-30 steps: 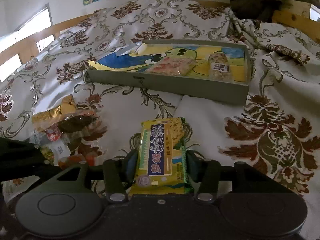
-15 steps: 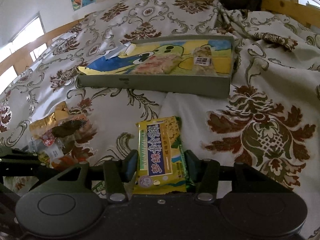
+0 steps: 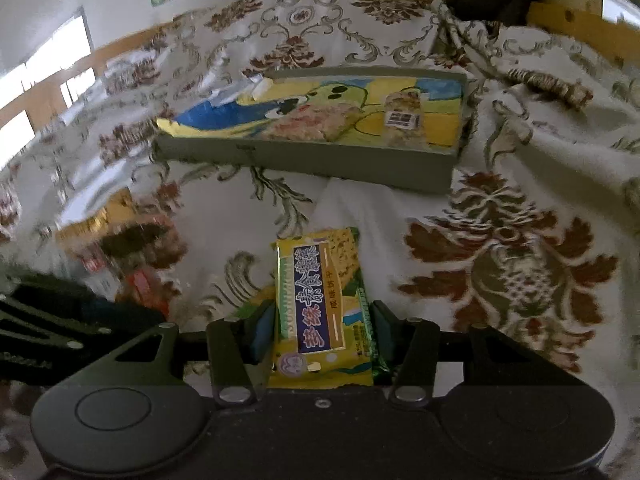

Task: Organize snacks
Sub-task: 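Grasp the green stick snack with the left gripper while right gripper holds the wafer bar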

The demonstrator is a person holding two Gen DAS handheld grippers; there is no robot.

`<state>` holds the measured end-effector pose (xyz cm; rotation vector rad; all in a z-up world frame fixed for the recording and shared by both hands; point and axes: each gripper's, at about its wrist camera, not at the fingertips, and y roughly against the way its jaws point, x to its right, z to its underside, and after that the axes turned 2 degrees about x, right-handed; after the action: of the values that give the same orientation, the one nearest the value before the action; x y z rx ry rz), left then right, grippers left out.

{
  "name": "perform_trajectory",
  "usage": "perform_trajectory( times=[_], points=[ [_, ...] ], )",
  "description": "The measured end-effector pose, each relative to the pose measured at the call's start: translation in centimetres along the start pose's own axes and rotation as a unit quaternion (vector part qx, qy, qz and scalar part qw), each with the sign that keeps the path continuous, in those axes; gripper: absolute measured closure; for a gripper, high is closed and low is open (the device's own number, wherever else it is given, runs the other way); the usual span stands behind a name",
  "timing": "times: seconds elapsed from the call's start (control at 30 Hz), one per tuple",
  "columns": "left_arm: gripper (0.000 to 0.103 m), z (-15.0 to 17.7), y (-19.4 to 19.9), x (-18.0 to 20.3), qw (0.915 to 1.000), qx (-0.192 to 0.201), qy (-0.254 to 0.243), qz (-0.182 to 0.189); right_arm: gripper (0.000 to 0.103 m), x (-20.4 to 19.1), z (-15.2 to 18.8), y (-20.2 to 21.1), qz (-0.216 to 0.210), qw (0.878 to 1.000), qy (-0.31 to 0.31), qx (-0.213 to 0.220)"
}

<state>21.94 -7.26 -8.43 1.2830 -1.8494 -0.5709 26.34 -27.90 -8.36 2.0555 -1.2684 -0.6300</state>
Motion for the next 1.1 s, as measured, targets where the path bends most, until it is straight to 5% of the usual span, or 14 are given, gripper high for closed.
perform_trajectory(
  times=[0.33, 0.63, 0.83, 0.87, 1.1],
  points=[
    [0.068, 1.0, -2.3, 5.1, 0.9874, -0.017, -0.146, -0.058, 0.051, 0.8, 0.6, 0.8, 0.010, 1.000, 0.011, -0.009],
    [0.084, -0.3, -3.6, 4.7, 0.9900, -0.025, -0.124, -0.062, 0.047, 0.5, 0.5, -0.1, 0.006, 1.000, 0.013, 0.002],
    [0.085, -0.4, -3.4, 4.8, 0.9897, -0.034, -0.127, -0.056, 0.043, 0.4, 0.4, -0.9, -0.001, 1.000, 0.007, 0.004],
    [0.085, -0.4, -3.2, 4.7, 0.9906, -0.034, -0.121, -0.054, 0.051, 0.4, 0.4, -0.9, 0.001, 1.000, 0.006, 0.006],
    [0.085, -0.3, -1.7, 3.1, 0.9980, -0.031, -0.034, -0.043, 0.052, 0.6, 0.4, 0.8, 0.020, 0.999, 0.008, 0.033]
  ],
)
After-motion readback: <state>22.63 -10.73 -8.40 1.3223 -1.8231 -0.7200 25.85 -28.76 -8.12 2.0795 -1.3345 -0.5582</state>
